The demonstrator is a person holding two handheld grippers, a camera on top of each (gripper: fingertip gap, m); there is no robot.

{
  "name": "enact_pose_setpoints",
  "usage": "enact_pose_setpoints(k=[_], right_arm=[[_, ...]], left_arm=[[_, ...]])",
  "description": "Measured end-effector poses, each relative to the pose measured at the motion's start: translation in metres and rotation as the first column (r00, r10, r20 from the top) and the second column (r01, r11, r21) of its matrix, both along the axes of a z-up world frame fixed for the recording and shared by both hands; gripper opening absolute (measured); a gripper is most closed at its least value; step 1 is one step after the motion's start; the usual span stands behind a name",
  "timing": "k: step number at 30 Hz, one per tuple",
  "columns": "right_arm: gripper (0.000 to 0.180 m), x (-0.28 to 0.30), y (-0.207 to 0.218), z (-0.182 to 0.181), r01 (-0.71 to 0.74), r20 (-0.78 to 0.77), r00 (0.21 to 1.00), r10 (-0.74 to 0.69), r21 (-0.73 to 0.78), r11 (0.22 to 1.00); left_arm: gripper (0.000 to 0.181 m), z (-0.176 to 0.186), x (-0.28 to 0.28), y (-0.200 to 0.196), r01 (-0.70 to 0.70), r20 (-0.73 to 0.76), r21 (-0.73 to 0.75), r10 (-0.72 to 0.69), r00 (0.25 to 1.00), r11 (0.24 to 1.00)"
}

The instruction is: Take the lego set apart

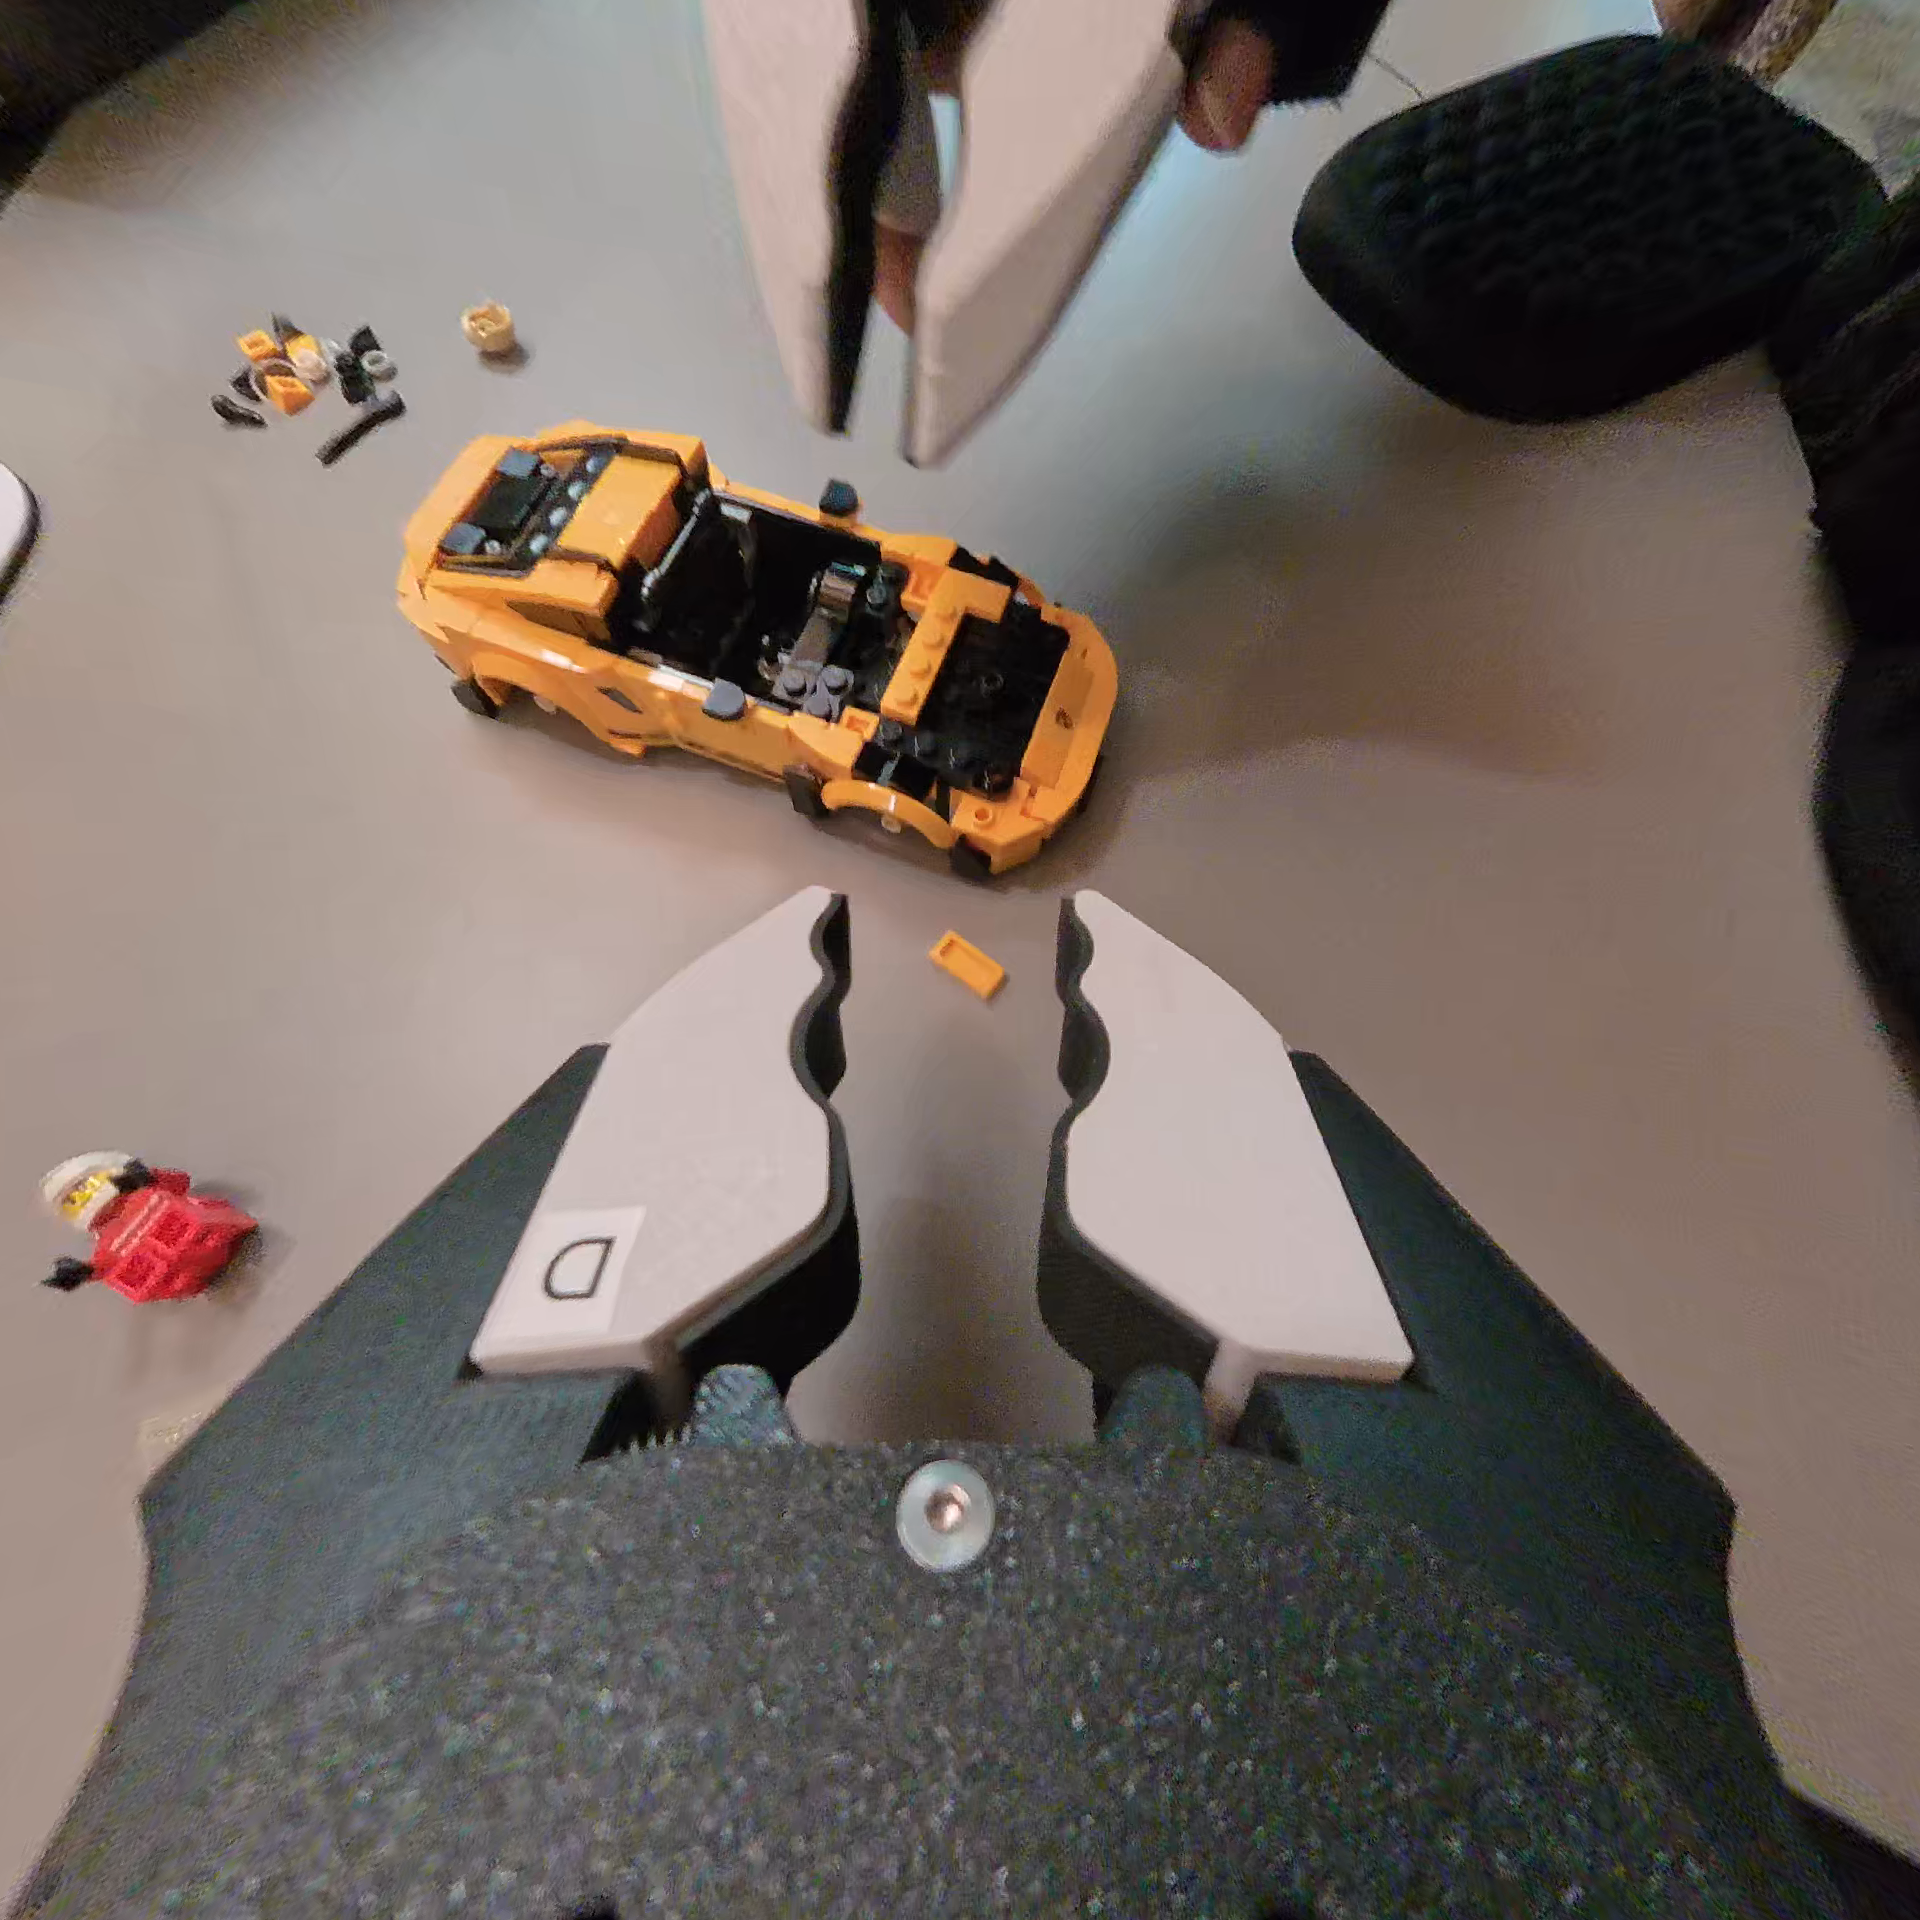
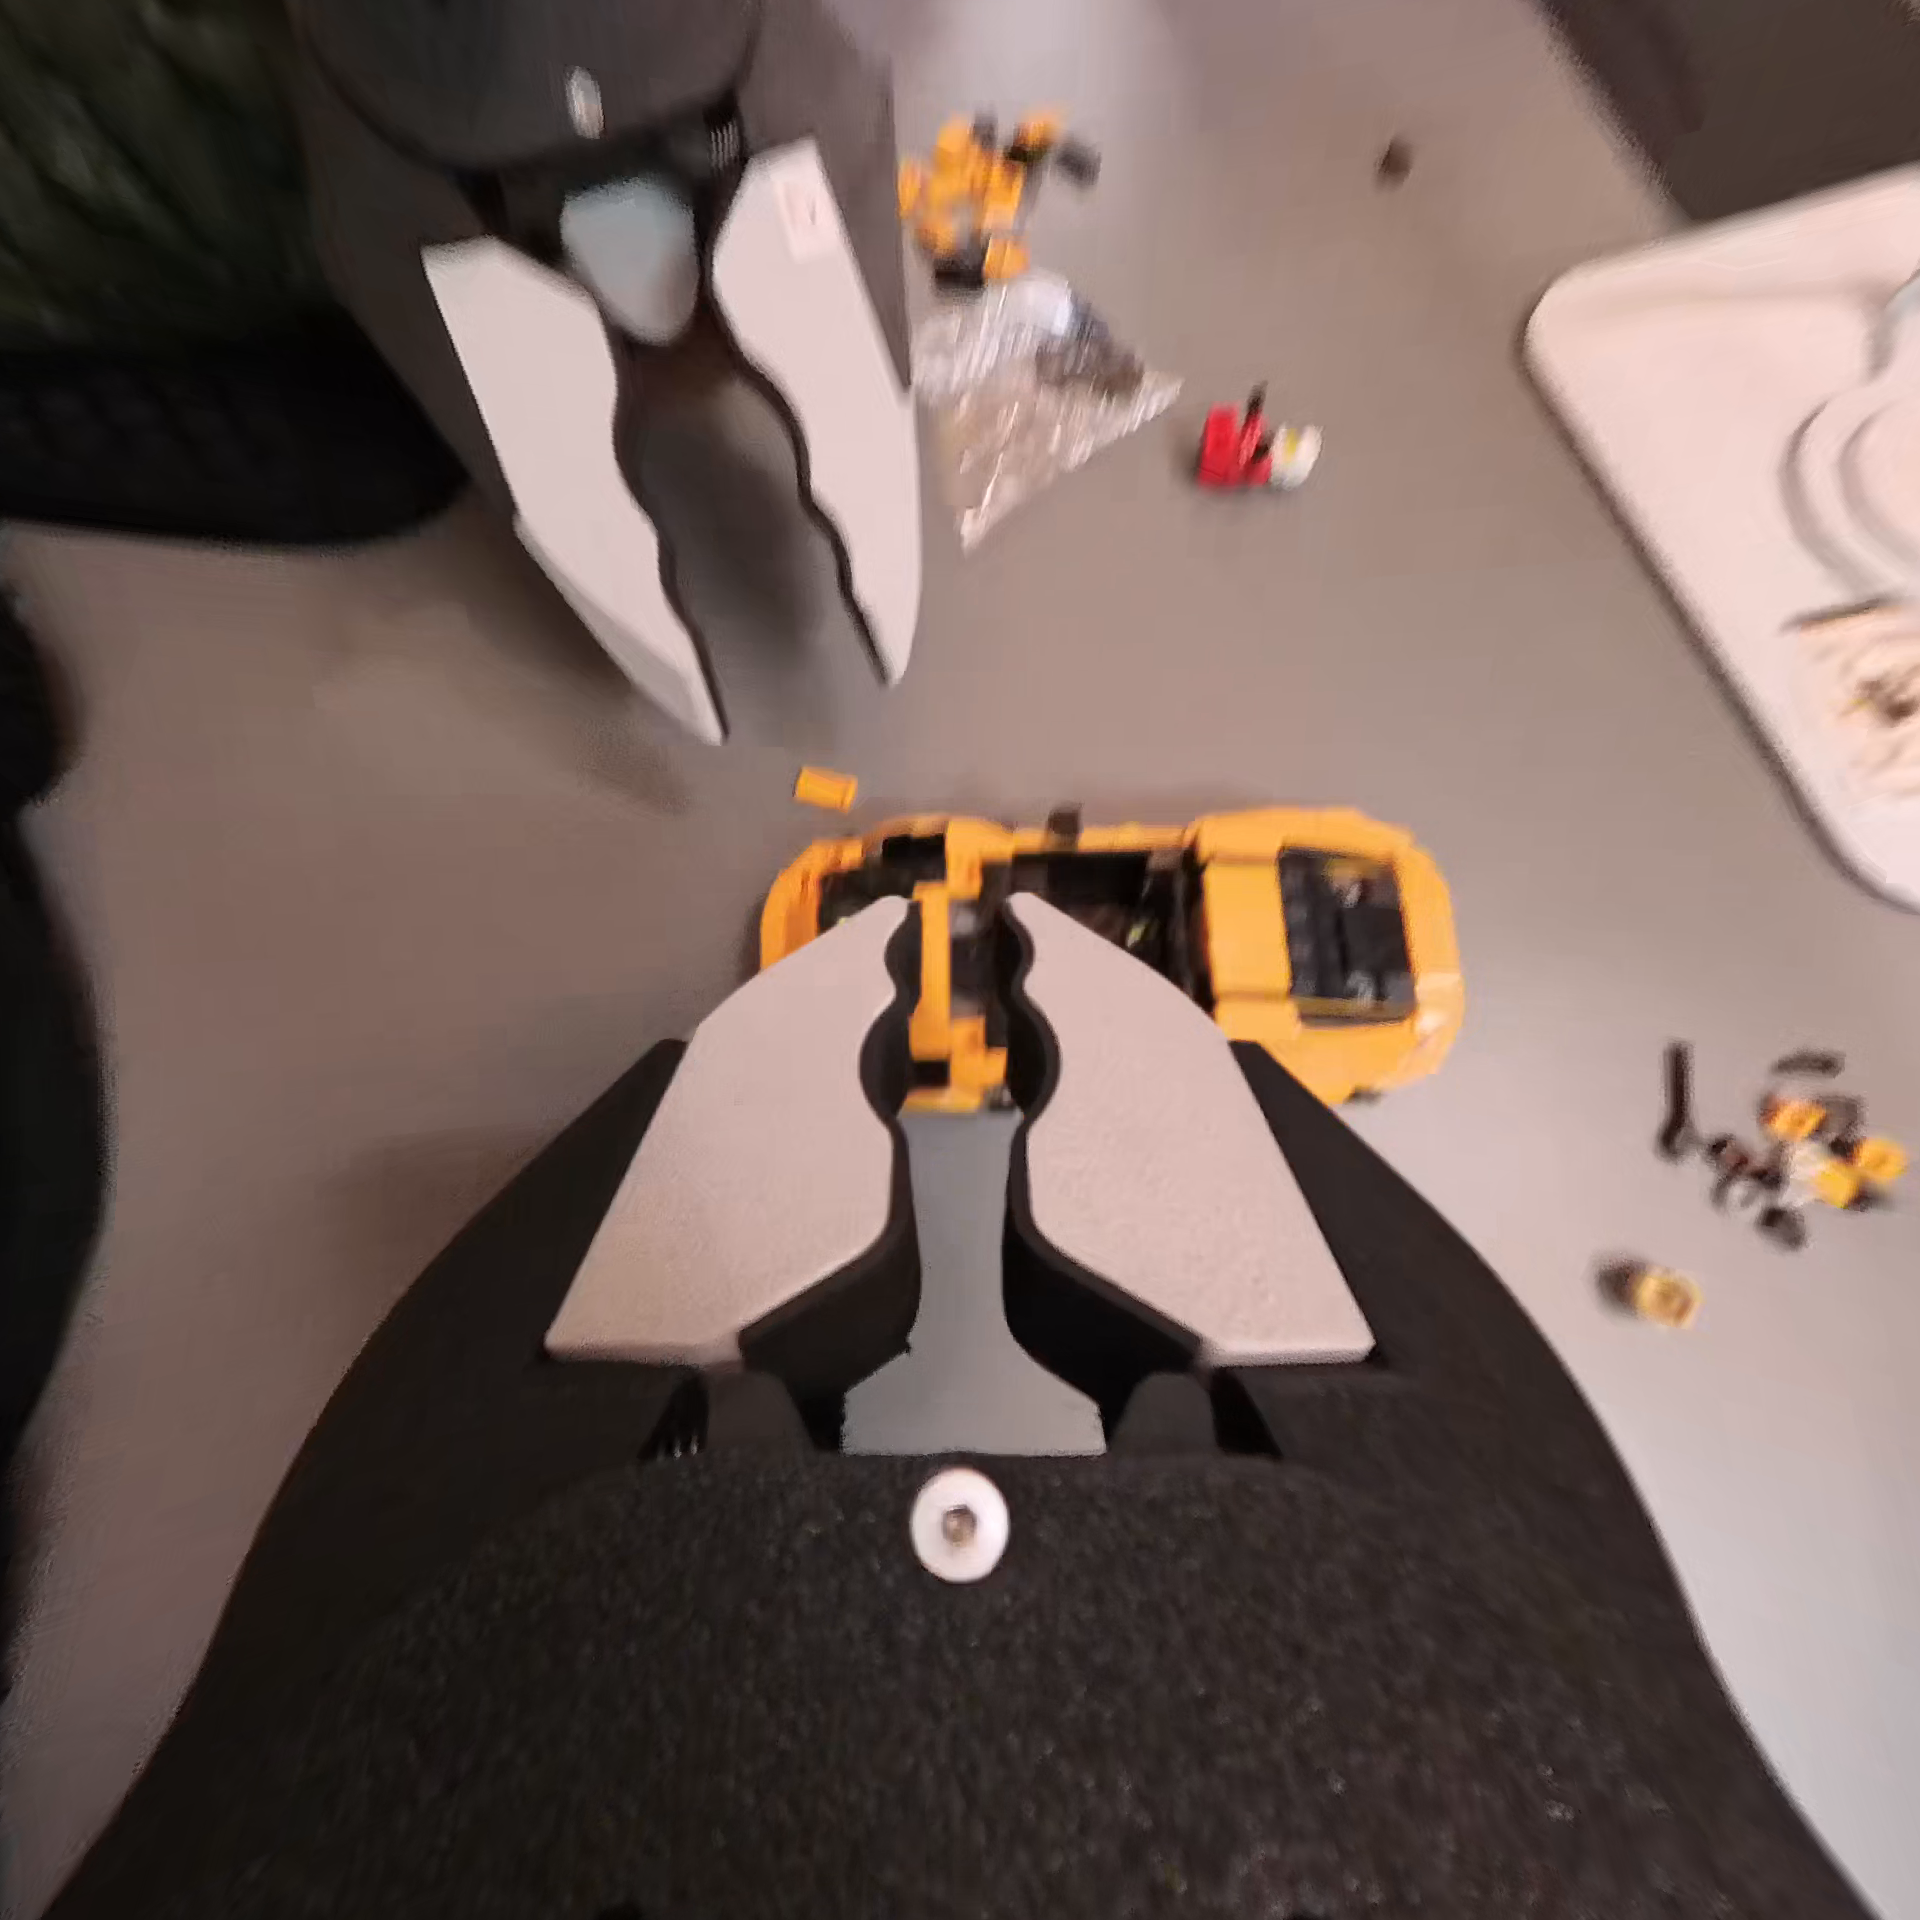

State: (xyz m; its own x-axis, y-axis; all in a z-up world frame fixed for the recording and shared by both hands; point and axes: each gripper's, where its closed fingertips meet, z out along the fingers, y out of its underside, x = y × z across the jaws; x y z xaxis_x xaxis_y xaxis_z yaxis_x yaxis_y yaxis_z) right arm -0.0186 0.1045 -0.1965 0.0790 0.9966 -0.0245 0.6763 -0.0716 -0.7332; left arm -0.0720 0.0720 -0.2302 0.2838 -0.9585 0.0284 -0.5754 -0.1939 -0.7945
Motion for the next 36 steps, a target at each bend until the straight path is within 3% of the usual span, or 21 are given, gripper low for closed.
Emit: enact_pose_setpoints(k=[1,10,19,33,36], right_arm=[[0.016,0.008,-0.004,-0.008,-0.007,0.054,0.998,0.009,-0.031,1.000],[0.022,0.017,-0.016,-0.042,-0.055,0.233,0.970,0.064,-0.045,0.997],[0.022,0.017,-0.016,-0.048,-0.103,0.352,0.924,0.150,-0.147,0.984],[0.019,0.016,-0.016,-0.045,-0.030,0.239,0.971,0.016,0.055,0.998],[0.018,0.016,-0.017,-0.044,-0.008,0.196,0.981,0.000,0.041,0.999]], left_arm=[[0.041,0.001,0.004,0.002,-0.009,0.009,0.017,0.009,1.000,1.000],[0.063,-0.001,0.053,0.005,0.018,-0.023,0.191,-0.013,1.000,0.981],[0.058,-0.020,0.054,0.008,0.007,-0.082,0.177,0.007,0.997,0.984],[0.054,-0.021,0.056,0.009,-0.043,-0.075,0.161,0.055,0.996,0.986],[0.054,-0.021,0.056,0.007,-0.035,-0.076,0.161,0.048,0.996,0.986]])
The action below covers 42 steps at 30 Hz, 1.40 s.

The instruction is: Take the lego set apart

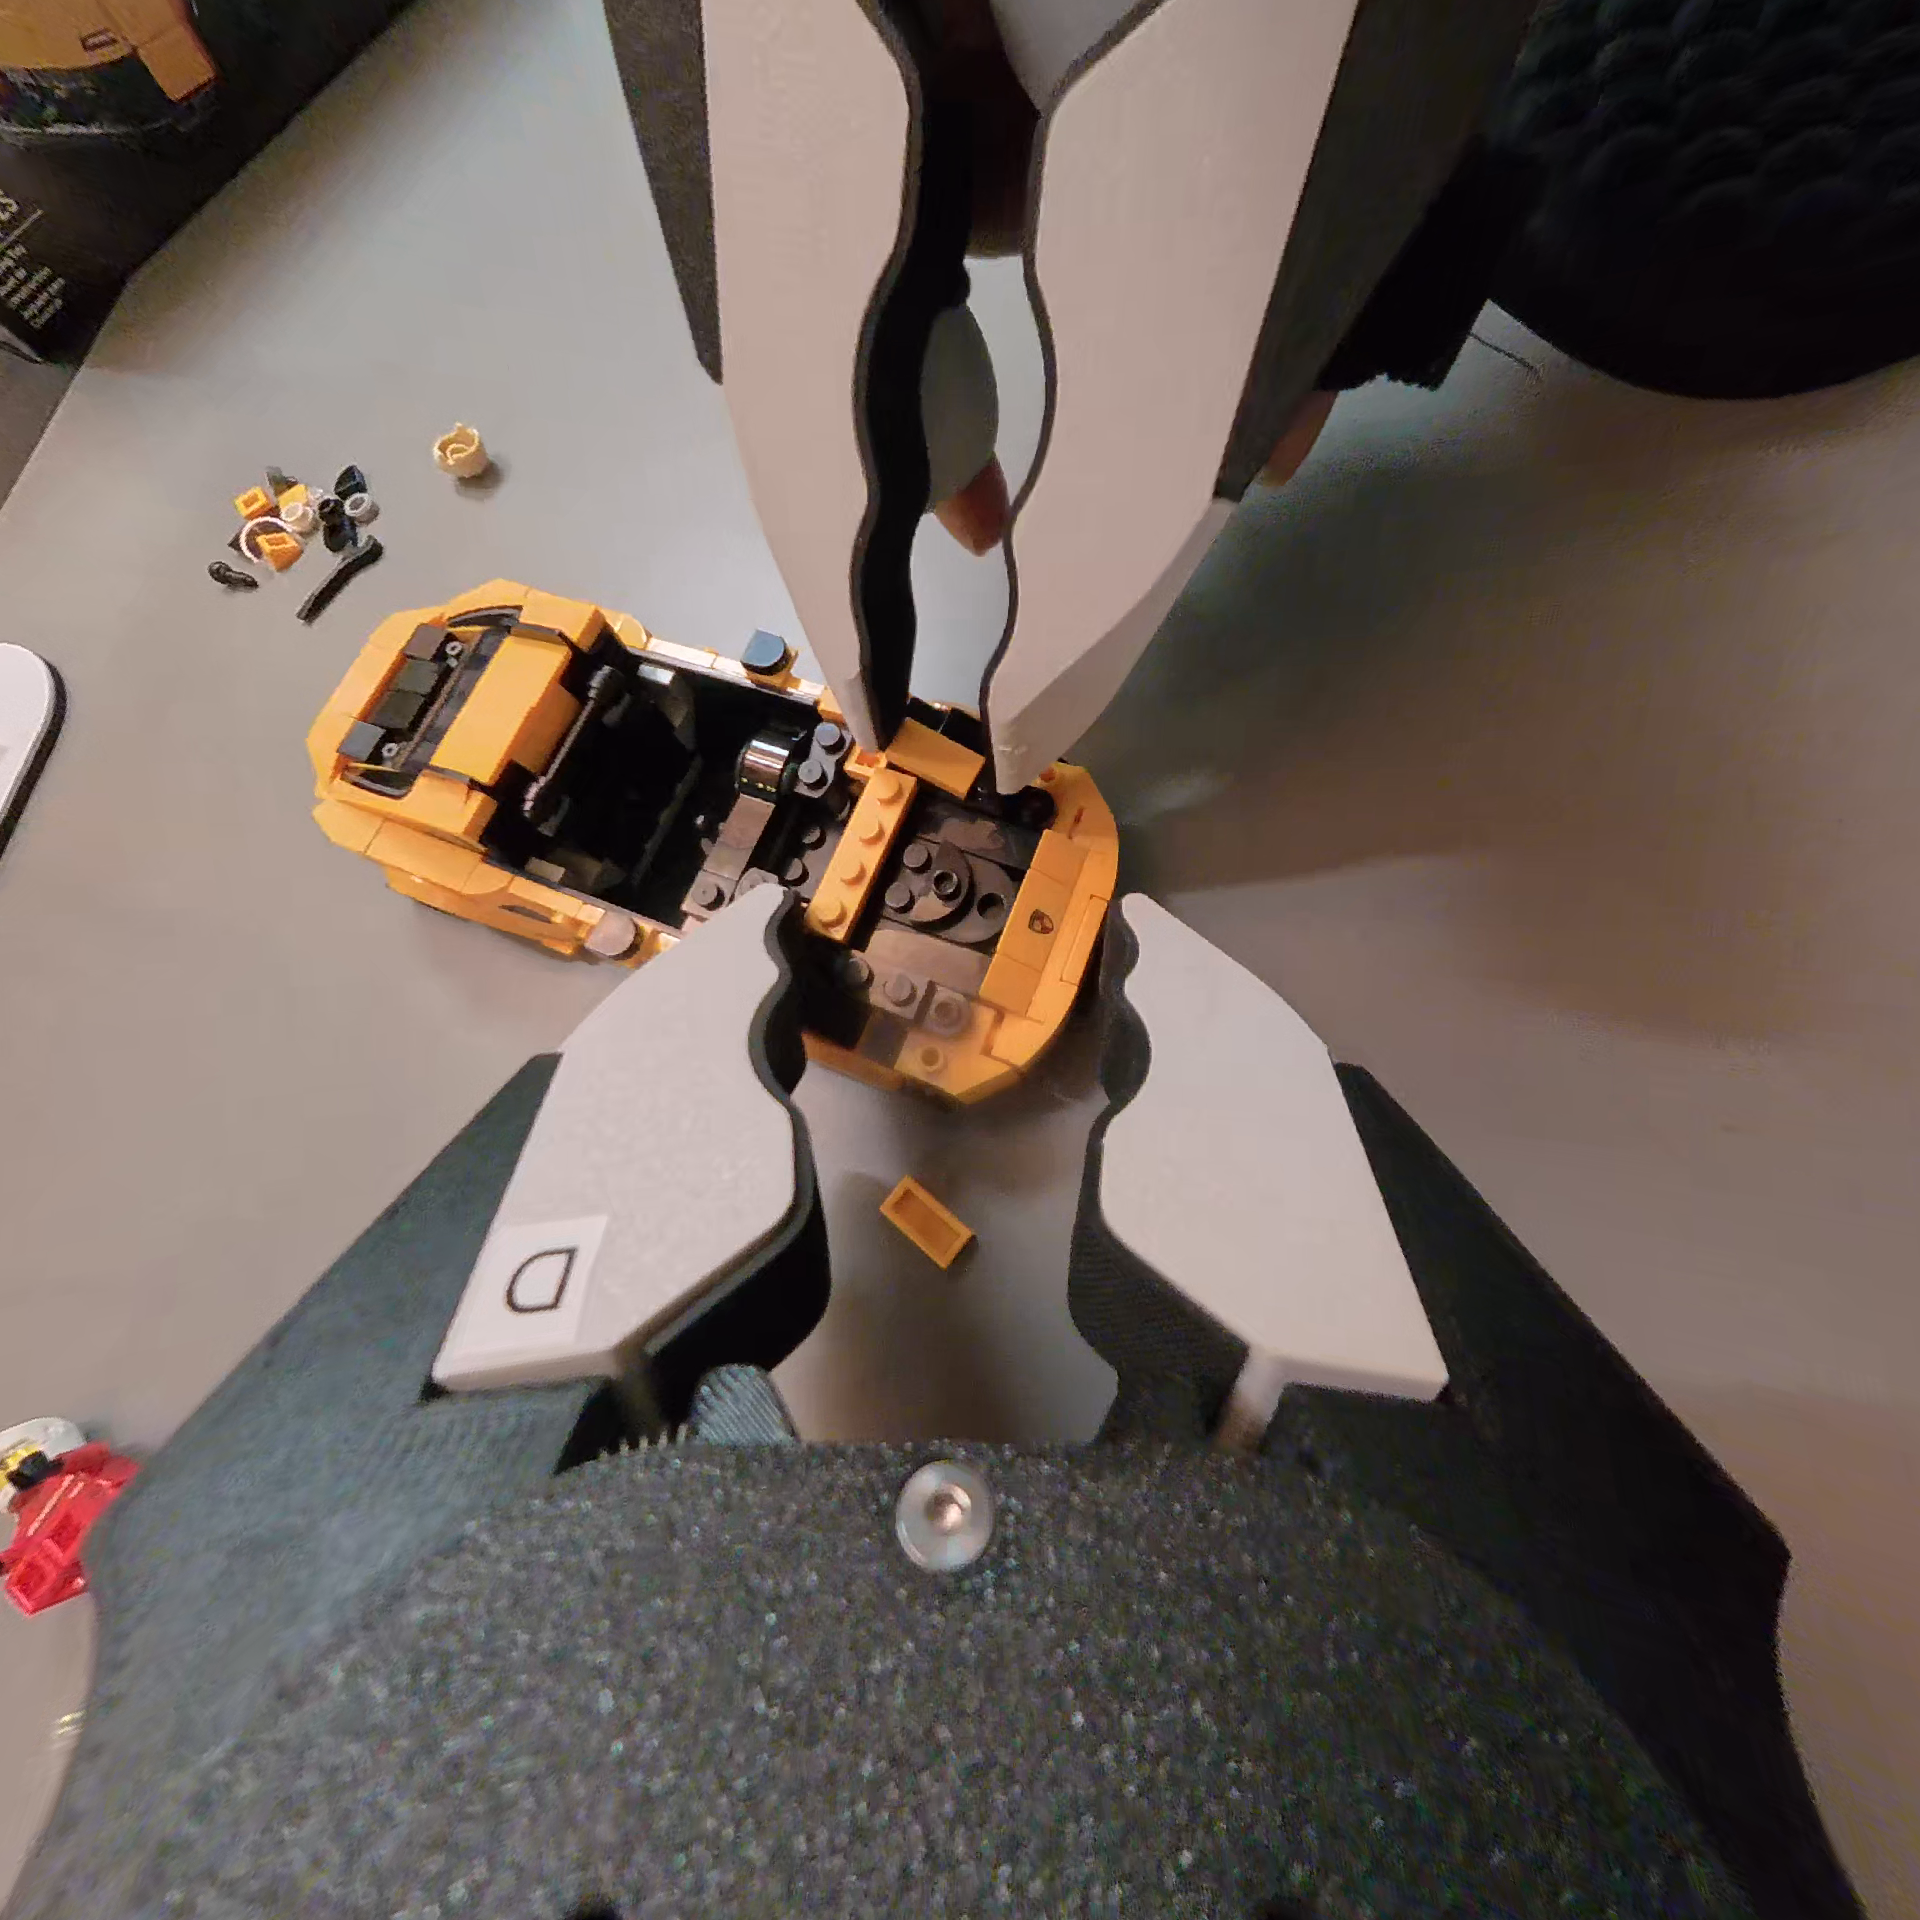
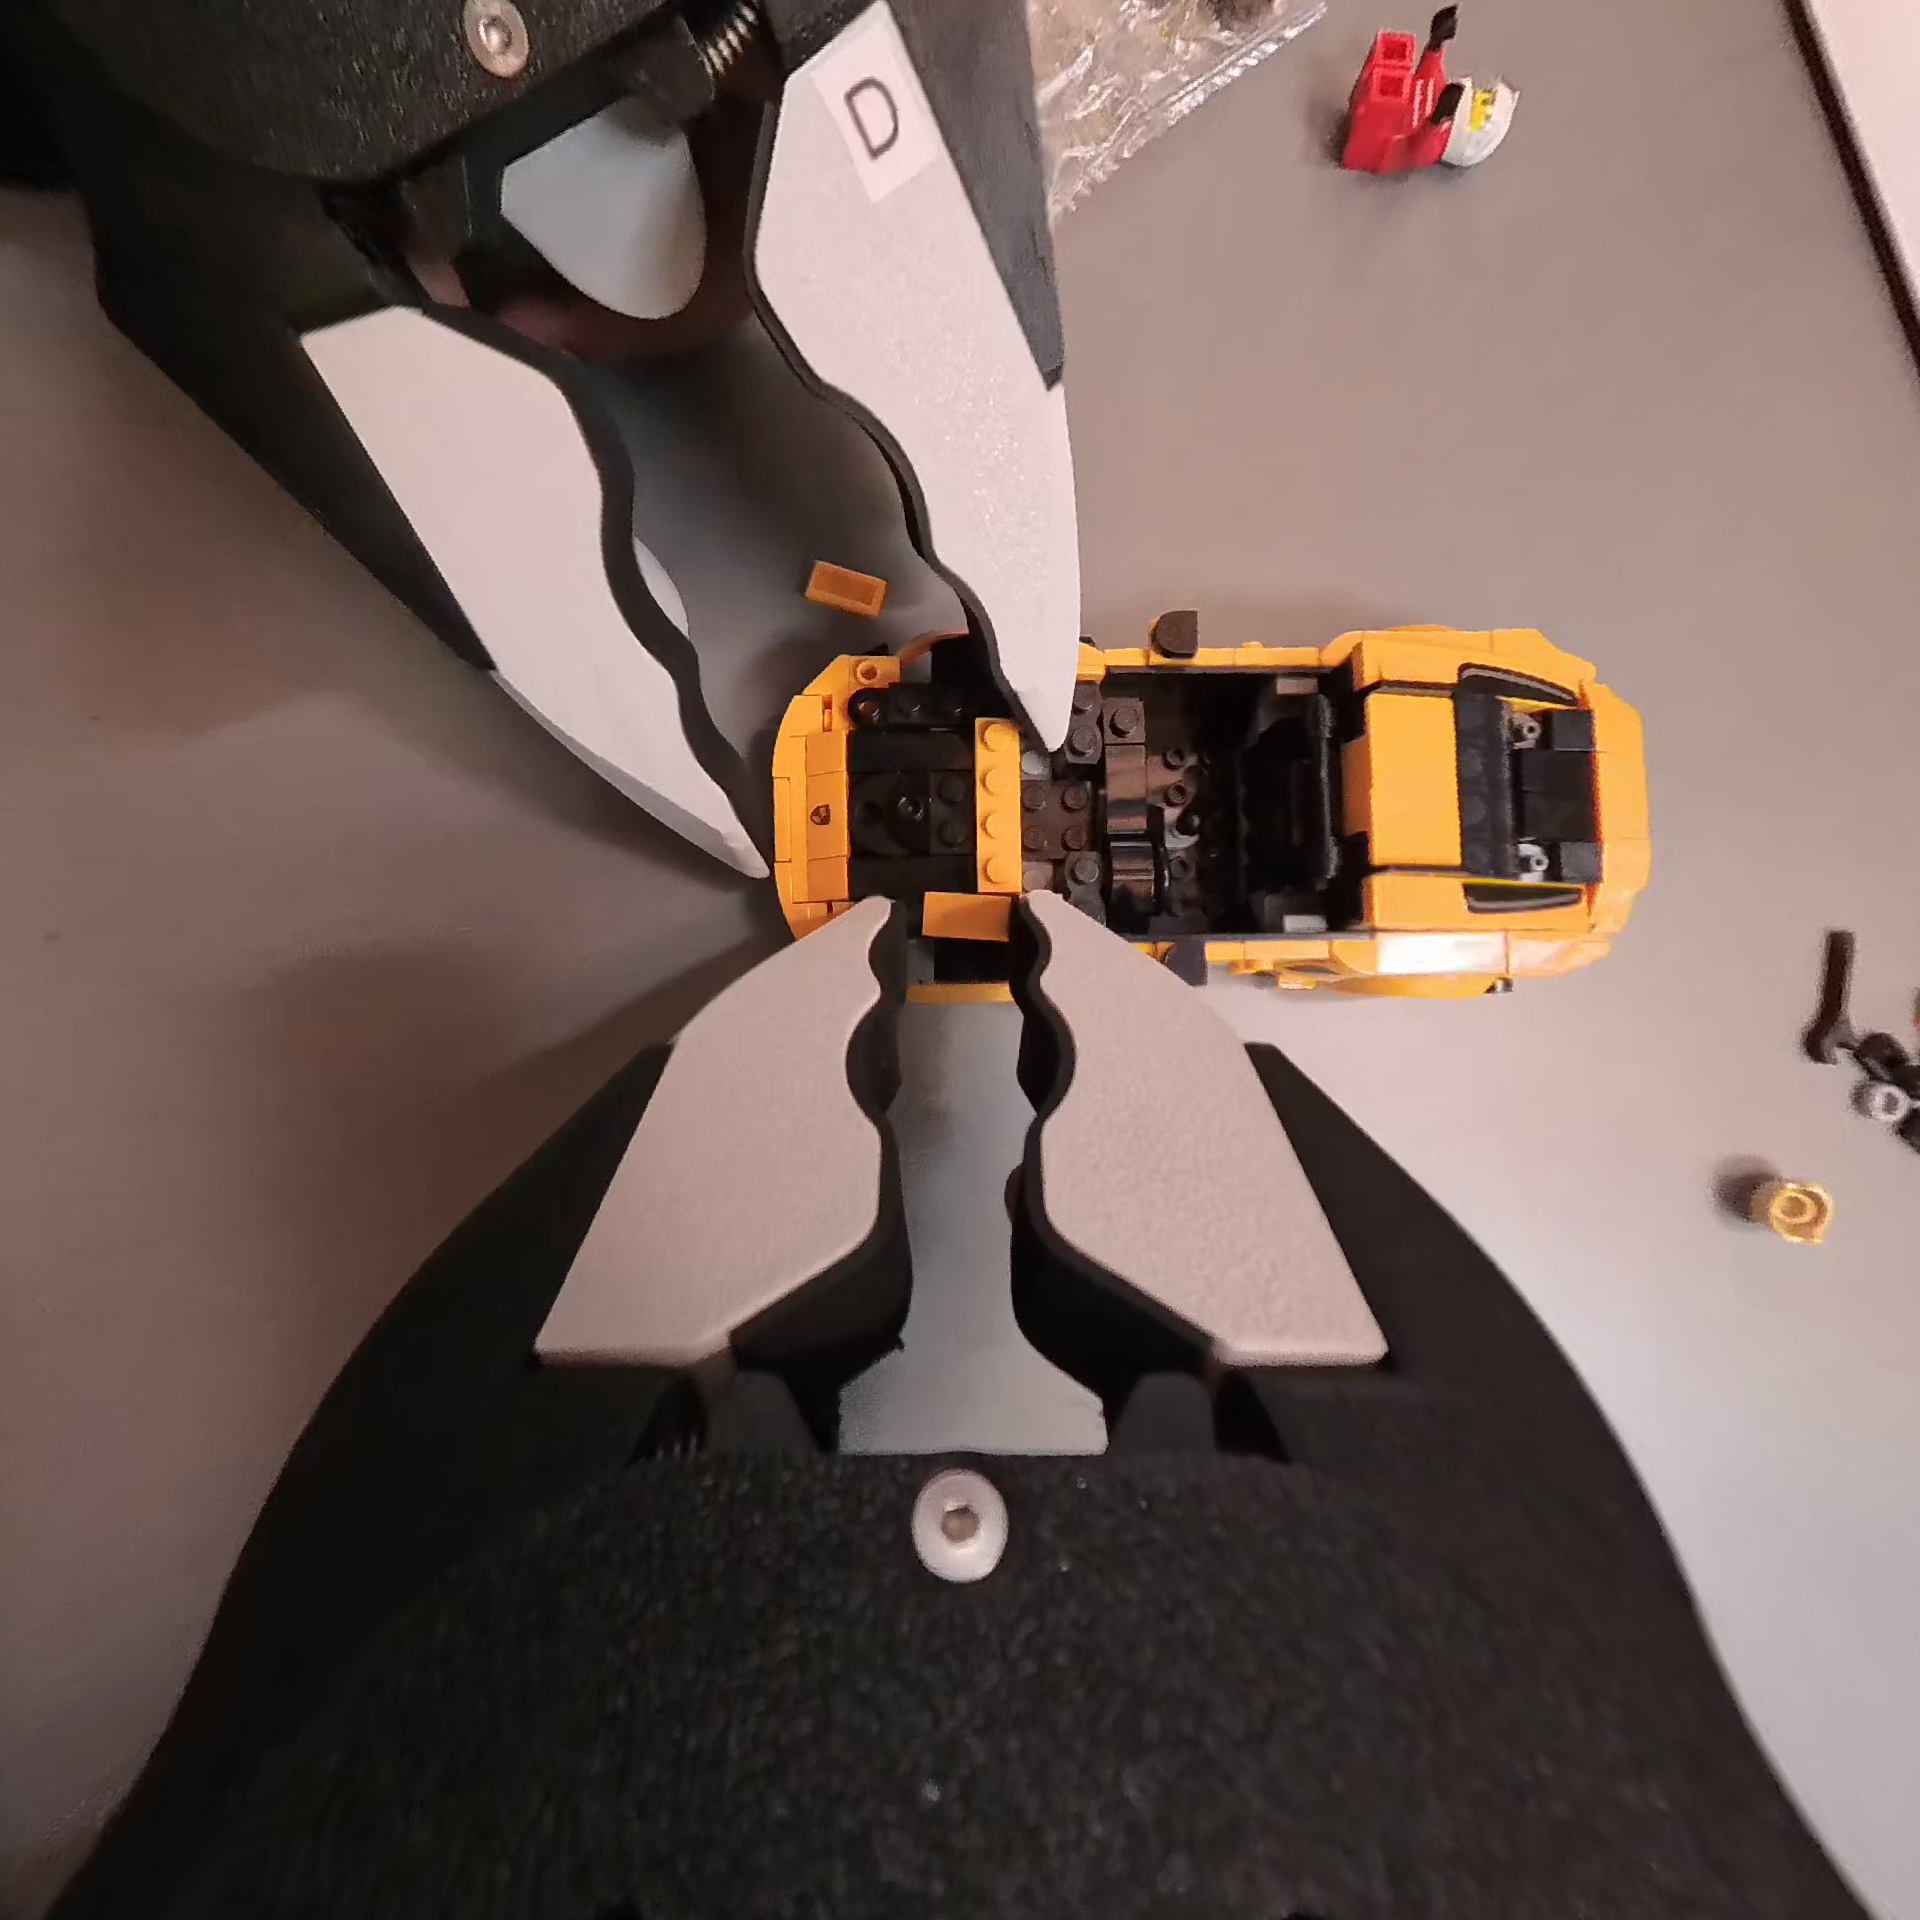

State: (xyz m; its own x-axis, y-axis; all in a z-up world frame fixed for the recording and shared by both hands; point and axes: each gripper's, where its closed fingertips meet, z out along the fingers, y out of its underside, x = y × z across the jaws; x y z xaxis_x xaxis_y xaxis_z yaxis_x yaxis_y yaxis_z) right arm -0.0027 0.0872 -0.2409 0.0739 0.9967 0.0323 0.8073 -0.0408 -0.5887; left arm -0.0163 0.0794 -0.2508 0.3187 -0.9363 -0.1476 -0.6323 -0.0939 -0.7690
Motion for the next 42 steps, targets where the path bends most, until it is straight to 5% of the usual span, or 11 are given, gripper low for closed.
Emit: enact_pose_setpoints(k=[9,15,25,35,42], right_arm=[[0.014,0.000,-0.002,0.005,0.000,-0.094,0.996,-0.005,-0.051,0.999],[0.014,-0.011,0.005,0.043,0.010,-0.284,0.959,-0.021,-0.042,0.999],[0.023,-0.113,0.010,0.058,-0.174,-0.301,0.937,0.176,0.035,0.984],[0.033,-0.128,0.004,0.053,-0.223,-0.327,0.908,0.262,0.154,0.963],[0.027,-0.072,0.030,0.069,-0.065,-0.335,0.935,0.114,0.153,0.986]], left_arm=[[0.055,0.001,0.000,-0.001,0.002,0.029,-0.019,-0.002,1.000,1.000],[0.059,0.020,-0.012,0.000,0.018,0.113,-0.034,-0.014,0.993,0.999],[0.044,0.089,-0.106,0.041,-0.286,0.271,0.050,0.262,0.926,0.957],[0.035,0.055,-0.113,0.031,-0.275,0.206,-0.089,0.288,0.935,0.957],[0.030,0.044,-0.108,0.030,-0.271,0.149,-0.056,0.277,0.949,0.961]])
